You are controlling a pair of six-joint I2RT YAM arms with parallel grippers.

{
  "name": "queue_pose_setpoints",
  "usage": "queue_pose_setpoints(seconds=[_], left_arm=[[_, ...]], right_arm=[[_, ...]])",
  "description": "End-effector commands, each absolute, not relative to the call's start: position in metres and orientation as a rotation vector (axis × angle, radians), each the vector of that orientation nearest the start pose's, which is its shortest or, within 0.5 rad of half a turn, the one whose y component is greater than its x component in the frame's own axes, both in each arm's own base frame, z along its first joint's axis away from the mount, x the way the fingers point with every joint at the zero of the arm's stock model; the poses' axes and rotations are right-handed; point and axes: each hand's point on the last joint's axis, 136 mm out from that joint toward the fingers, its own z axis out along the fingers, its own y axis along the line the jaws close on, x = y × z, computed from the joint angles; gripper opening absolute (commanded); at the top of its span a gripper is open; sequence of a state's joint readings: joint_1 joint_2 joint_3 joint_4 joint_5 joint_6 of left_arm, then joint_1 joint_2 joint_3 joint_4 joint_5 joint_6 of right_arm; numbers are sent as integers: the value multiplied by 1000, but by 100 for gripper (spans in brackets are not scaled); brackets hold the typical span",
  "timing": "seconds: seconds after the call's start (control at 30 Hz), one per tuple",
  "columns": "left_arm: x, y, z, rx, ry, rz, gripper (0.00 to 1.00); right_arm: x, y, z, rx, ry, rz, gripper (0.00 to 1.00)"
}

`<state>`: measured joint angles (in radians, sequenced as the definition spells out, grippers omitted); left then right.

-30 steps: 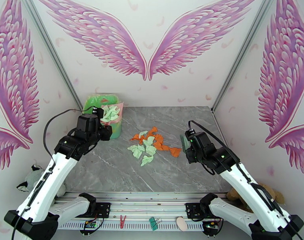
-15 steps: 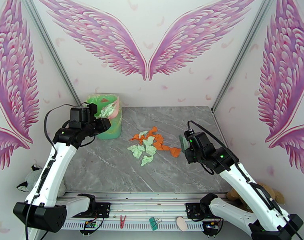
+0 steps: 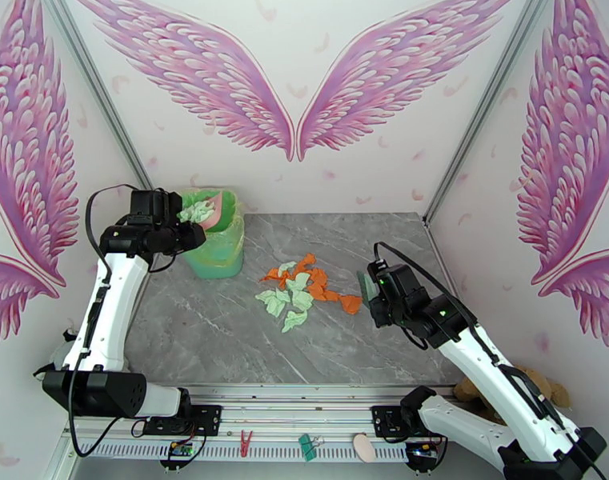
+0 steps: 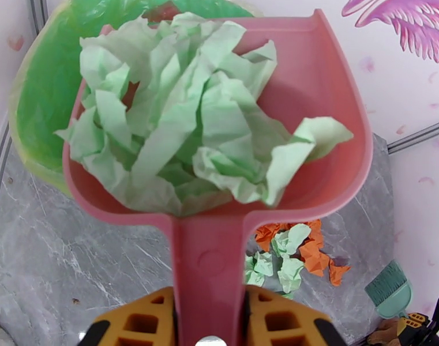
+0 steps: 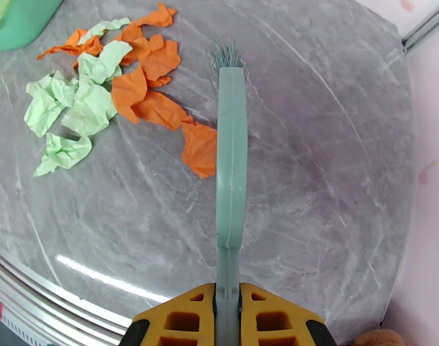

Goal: Sweep away the paper scraps from the table

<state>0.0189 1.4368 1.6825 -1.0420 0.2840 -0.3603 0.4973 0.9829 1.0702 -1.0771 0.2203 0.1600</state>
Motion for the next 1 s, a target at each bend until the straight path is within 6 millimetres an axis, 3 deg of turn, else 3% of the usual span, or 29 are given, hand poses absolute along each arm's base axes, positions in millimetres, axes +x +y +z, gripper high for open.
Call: queue_pose_setpoints(seconds=[0.0, 0.23, 0.5, 0.97], left_arm=[[382, -62, 350, -276, 2279, -707, 0], [399, -68, 372, -348, 2166, -1001, 0], [413, -42, 358, -638, 2114, -1198, 0], [426, -51, 349, -795, 1999, -1490, 0]], right_arm=[[237, 87, 211, -349, 2487, -5, 0], [236, 85, 214, -342, 2475, -4, 0], [235, 86, 216, -343, 2463, 3, 0], [235, 86, 217, -344, 2458, 6, 0]])
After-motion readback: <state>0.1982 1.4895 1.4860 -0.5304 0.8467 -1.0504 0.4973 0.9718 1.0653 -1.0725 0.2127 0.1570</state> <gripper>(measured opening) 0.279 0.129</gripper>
